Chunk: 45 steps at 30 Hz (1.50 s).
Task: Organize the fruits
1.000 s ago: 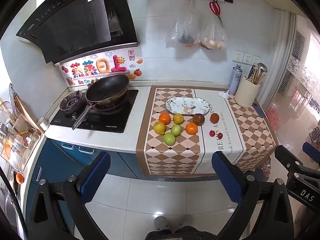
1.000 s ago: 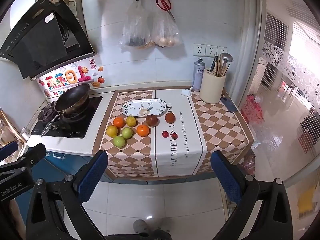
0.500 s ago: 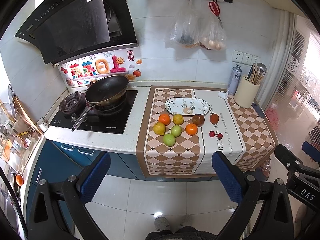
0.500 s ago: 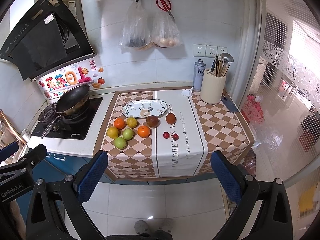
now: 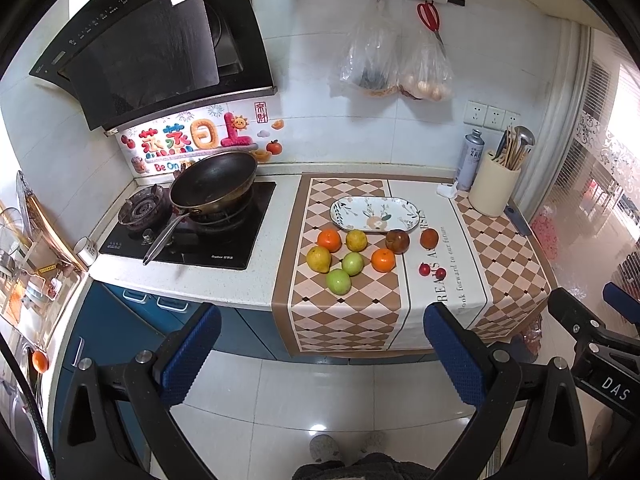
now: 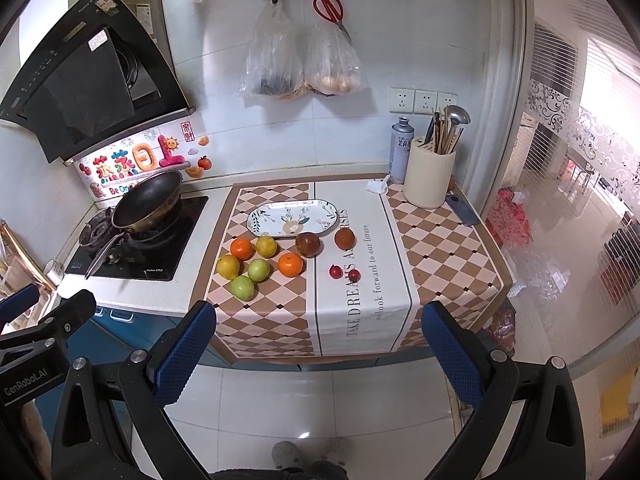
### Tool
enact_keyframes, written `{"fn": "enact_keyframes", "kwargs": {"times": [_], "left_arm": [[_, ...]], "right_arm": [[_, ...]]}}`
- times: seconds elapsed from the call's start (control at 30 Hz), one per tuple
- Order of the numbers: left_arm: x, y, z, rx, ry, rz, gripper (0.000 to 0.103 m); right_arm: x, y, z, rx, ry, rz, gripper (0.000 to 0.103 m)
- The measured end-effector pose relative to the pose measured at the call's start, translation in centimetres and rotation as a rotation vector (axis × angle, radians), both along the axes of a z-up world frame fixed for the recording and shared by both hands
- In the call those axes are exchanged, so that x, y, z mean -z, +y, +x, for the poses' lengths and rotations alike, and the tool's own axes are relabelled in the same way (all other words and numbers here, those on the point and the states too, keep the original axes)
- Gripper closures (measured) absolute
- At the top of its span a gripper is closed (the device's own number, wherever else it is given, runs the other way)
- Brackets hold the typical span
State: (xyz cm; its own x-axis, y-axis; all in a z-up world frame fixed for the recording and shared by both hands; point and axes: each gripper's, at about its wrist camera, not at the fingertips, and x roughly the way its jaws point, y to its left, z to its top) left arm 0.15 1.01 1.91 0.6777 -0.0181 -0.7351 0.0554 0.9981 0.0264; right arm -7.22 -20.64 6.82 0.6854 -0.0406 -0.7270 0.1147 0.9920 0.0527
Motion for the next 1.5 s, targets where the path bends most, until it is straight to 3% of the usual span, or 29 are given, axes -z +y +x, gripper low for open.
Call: {"fn": "enact_keyframes", "kwargs": {"times": [0.37,0.4,1.5], "left_arm": [[-1.5,1.0,1.4,-0.006,0.006,-0.001,0.000],[-0.4,0.2,0.4,0.001,0.000,0.003,0.000],[-0.8,0.2,1.1,0.007,-0.017,0.011,0.000]], "right_arm": [[0.3,0.2,0.5,-0.006,0.008,0.005,0.000],[0.3,0.2,0.5,-0.006,0.007,0.004,0.000],[0.2,-0.3,2.0,0.036,-0.001,0.022,0.000]]}}
